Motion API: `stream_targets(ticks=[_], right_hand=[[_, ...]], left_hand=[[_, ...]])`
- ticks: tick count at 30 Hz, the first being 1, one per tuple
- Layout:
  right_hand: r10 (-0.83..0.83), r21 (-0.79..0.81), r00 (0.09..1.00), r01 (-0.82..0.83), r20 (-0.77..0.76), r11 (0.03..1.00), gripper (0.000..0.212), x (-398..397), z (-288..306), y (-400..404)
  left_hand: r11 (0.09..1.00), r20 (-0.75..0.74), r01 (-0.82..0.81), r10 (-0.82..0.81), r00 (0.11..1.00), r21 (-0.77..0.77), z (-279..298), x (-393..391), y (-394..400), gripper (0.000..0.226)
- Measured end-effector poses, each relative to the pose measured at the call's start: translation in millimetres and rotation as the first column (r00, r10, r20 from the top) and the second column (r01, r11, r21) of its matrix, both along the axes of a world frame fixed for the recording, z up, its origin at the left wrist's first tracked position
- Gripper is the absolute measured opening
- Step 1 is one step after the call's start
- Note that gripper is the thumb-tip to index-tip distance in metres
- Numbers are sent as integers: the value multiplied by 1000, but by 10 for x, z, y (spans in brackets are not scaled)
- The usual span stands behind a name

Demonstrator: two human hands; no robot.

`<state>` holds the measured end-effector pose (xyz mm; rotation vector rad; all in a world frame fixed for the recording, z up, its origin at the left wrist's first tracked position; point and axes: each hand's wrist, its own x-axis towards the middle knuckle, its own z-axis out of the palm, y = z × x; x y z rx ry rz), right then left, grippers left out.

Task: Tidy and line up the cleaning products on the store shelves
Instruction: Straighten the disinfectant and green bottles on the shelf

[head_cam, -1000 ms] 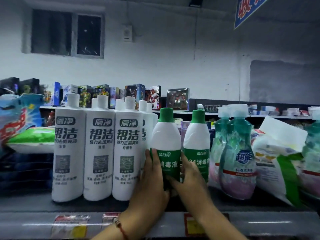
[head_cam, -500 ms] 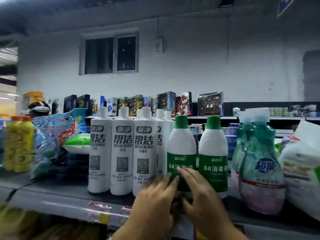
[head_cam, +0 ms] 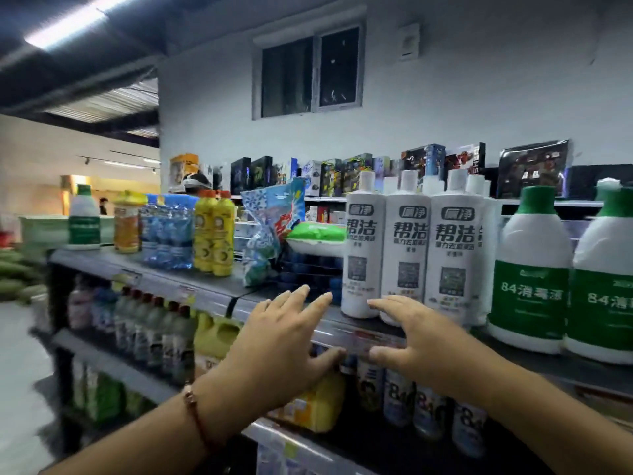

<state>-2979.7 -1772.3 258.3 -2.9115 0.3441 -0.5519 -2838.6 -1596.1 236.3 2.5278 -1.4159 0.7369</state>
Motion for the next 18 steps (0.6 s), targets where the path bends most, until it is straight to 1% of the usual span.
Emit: stream_targets(ticks=[3,7,13,18], right_hand=[[54,33,998,-53,-36,998,78,492,46,487],[113,37,991,-111,-66,993,78,1155,60,1194],[185,-17,983,-185,-6,983,75,1981,56,2230],[236,-14,972,-236,-20,972,75,2516,99,2832]], left_hand=[[998,-42,-67,67,997,15,-3,424,594,88],[989,-70,-146,145,987,-3,-2,936,1378,87],[971,-94,-231,225,970,-60,-23,1550,2407,85],[947,-108,-313,304,947,-79,-28,1953,3107,82]])
